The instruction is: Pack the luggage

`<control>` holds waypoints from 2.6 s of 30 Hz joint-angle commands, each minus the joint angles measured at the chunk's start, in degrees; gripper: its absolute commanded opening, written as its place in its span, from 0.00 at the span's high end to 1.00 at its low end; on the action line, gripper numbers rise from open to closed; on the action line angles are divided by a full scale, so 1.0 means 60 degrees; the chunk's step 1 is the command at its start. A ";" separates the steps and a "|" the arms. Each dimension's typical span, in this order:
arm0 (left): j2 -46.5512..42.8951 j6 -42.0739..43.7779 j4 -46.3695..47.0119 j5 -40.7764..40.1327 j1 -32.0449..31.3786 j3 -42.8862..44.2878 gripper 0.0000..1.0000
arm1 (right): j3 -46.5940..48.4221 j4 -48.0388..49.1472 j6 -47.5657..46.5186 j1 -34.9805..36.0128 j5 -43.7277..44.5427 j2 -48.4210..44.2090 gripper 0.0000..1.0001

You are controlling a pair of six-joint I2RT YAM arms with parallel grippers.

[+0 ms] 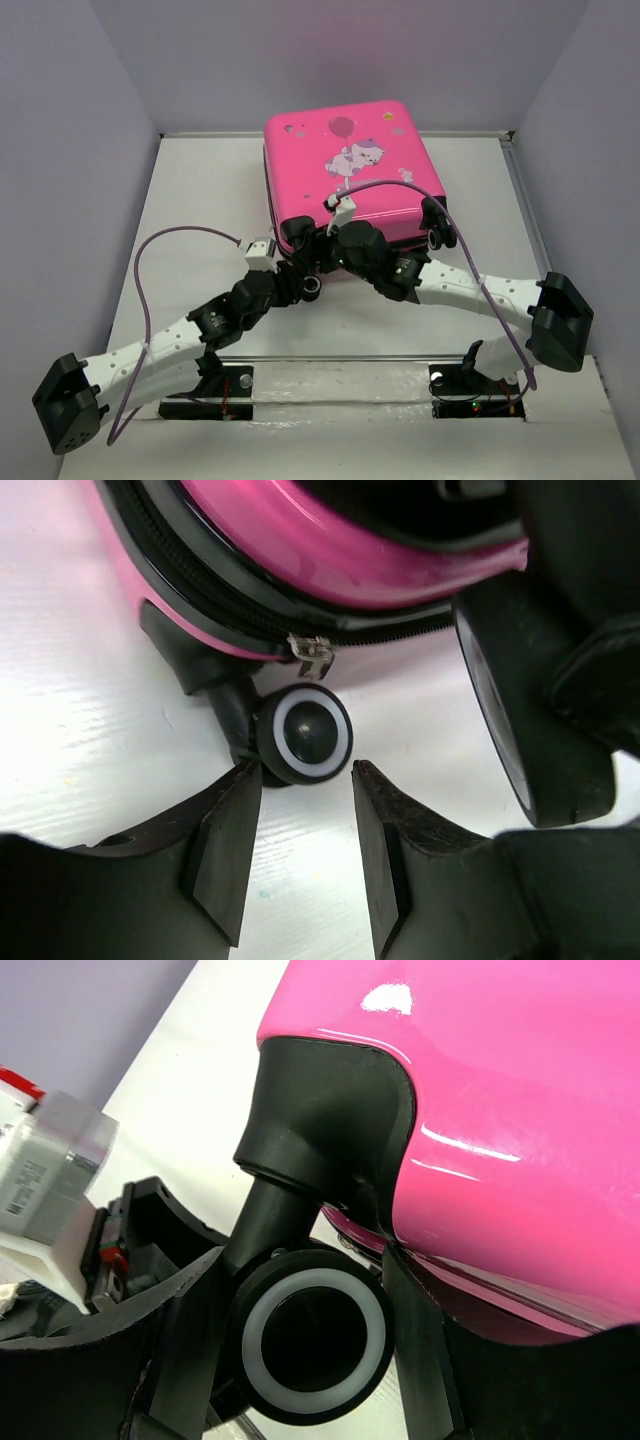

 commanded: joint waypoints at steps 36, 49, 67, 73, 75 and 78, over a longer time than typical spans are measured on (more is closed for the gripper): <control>0.2418 0.0796 0.8300 -0.2760 -0.0330 -0.0838 0.54 | -0.0401 0.2481 0.0821 -0.0158 -0.1931 -0.0029 0.93; 0.3137 0.0692 0.8346 -0.4239 -0.0491 -0.0267 0.91 | -0.0854 0.2818 0.1012 0.0032 -0.1932 -0.0145 0.93; -0.0759 0.0883 0.3808 -0.4622 0.0840 -0.1292 0.94 | -0.2320 0.1647 0.0118 0.0032 0.0089 -0.2694 0.93; -0.0717 0.0780 0.3189 -0.4138 0.2129 -0.1044 0.94 | -0.2627 0.1237 0.0103 0.0032 0.0149 -0.3192 0.93; -0.0512 0.1000 0.3423 -0.4137 0.2335 -0.0883 0.94 | -0.2803 0.1207 0.0147 0.0032 0.0002 -0.3310 0.93; 0.0350 0.1131 0.3876 -0.4021 0.2919 -0.0342 0.94 | -0.2935 0.1134 0.0308 0.0032 -0.0203 -0.3426 0.93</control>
